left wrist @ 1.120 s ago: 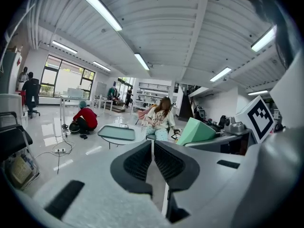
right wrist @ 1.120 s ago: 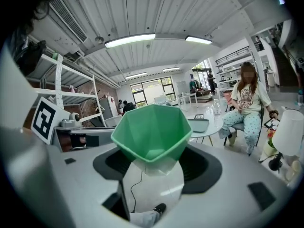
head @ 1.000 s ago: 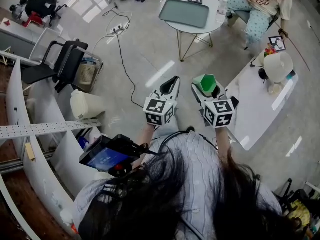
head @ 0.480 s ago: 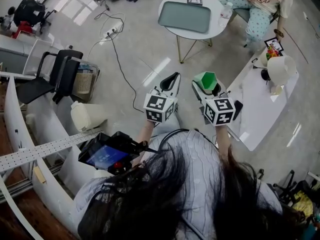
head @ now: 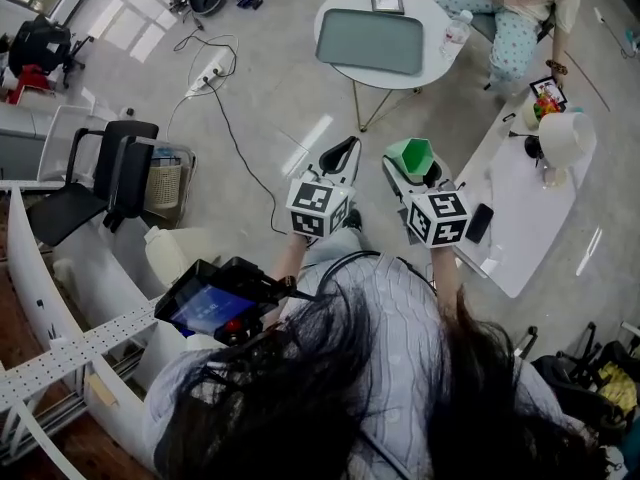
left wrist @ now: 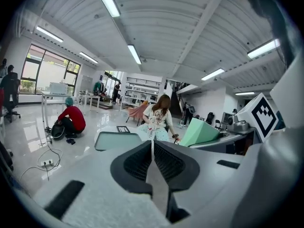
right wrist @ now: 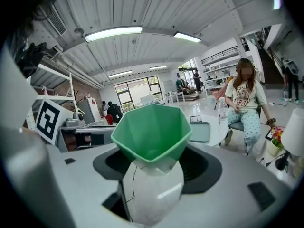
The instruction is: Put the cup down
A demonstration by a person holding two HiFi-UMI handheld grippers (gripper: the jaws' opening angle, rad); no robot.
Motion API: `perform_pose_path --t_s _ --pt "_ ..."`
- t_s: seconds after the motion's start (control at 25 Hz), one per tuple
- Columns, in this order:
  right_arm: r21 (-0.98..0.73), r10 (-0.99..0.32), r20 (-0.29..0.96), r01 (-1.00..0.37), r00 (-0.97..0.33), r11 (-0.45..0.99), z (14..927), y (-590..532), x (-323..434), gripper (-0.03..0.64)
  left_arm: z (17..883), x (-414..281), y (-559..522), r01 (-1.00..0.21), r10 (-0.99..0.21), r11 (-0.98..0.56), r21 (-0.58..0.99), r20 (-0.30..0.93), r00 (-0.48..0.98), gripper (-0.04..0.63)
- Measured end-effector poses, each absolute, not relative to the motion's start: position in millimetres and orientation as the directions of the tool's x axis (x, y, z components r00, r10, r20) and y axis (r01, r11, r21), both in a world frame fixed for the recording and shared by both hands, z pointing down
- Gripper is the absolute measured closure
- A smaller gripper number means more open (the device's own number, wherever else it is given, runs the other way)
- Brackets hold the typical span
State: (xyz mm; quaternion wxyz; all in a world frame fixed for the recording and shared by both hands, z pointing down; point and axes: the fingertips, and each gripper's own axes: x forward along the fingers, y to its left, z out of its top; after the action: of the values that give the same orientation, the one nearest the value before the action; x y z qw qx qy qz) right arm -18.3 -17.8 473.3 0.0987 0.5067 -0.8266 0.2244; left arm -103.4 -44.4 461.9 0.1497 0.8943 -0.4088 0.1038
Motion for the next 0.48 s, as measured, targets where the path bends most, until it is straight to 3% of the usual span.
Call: perform_pose_path --t_s 0.48 --pt "-0.263 -0.819 0.408 -0.911 -0.403 0.318 480.6 -41.8 -29.7 0.304 471.1 -117.0 -73.5 -0.719 -0.651 -0.667 0.196 0.316 0.690 0.569"
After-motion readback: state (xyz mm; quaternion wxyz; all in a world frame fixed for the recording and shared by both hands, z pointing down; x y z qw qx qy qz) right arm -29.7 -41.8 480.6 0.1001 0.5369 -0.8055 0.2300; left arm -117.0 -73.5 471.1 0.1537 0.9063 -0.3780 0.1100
